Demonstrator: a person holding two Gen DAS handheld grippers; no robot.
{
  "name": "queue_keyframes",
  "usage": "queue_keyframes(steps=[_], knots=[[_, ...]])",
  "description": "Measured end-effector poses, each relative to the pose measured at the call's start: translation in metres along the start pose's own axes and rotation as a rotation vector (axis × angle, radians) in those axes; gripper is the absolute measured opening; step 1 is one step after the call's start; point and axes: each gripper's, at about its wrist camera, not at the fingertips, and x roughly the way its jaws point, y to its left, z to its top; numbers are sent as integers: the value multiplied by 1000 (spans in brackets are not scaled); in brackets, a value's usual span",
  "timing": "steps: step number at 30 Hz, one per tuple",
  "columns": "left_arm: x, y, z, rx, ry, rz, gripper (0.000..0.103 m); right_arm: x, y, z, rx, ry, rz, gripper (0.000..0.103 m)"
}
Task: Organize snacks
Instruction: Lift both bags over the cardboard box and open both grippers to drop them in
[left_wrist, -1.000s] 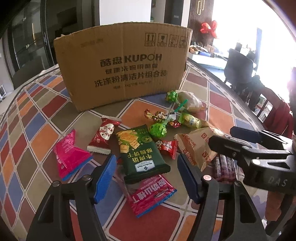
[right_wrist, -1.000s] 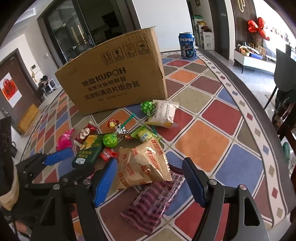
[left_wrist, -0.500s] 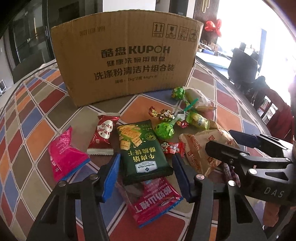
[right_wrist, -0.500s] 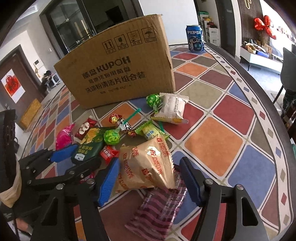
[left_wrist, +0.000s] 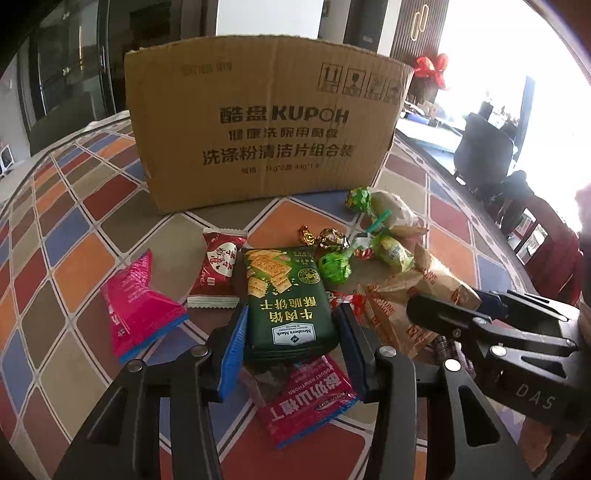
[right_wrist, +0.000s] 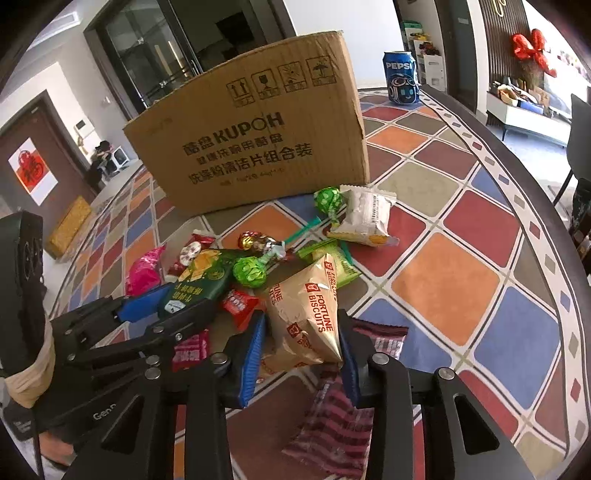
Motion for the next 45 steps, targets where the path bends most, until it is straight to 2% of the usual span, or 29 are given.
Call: queue_keyframes(steps=[10,25,38,45], knots=[[-30,-3,4,-10,-62,-8,47,-17,5,-1,-1,-31,-5,37],[-79,-6,32,10,-206,9,47,-58,21,20,-51,-156,-14,37],[-112,2,82,26,-347,51,47,-79,35,70,-90,-306,3,37],[-115,14,110,34,-385,74,47,-81,39,106,-92,-368,14,37]])
